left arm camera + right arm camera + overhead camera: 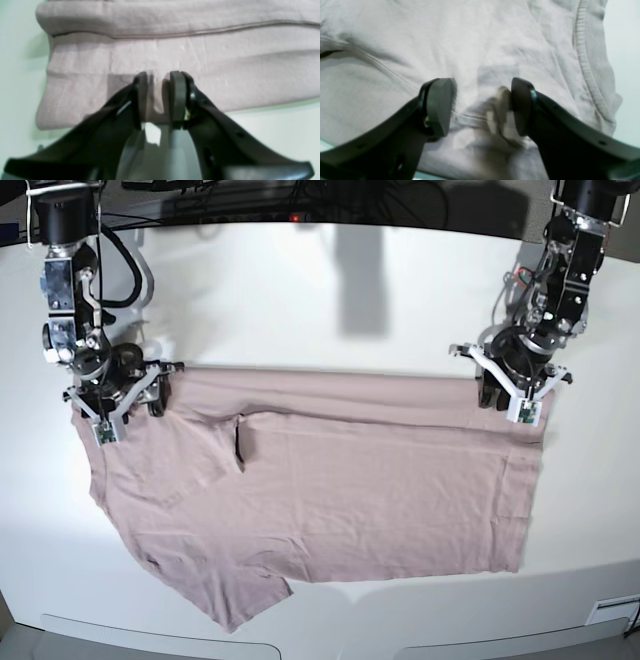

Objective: Fold the T-shirt properly
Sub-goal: 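Drag the folded shirt with both grippers toward the robot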

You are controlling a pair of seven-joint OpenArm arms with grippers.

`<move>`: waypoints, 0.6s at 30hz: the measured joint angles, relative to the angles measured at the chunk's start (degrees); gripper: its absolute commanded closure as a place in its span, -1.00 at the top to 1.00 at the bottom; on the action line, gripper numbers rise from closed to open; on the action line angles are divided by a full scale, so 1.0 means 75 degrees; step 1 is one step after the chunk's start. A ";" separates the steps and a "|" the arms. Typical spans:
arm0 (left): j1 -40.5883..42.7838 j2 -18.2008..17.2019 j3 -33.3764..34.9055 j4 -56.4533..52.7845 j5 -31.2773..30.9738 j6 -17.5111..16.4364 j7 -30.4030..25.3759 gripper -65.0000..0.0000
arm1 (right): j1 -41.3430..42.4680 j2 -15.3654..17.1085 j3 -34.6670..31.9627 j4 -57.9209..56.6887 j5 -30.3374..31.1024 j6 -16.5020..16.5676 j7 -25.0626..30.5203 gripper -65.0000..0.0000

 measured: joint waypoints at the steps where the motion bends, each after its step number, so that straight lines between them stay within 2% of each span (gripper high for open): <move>1: 0.0087 0.0000 -0.0006 0.0012 0.0000 0.0015 -0.0157 -0.51 | -0.0149 0.0006 0.0003 0.0143 0.0006 -0.0067 0.0003 0.14; 7: 0.0691 -0.0017 -0.0038 0.0096 0.0012 0.0020 -0.1201 -0.51 | -0.1014 0.0029 0.0102 0.1005 -0.0114 -0.0396 0.0035 0.14; 12: 0.1498 0.0017 -0.0647 0.0577 0.0026 -0.0230 -0.1265 -0.51 | -0.1728 -0.0015 0.0758 0.1533 -0.0041 -0.0254 -0.0149 0.14; 18: 0.2567 0.0341 -0.2002 0.1084 -0.0096 -0.0597 -0.1116 -0.51 | -0.2445 -0.0055 0.1545 0.1903 0.0093 -0.0102 -0.0303 0.14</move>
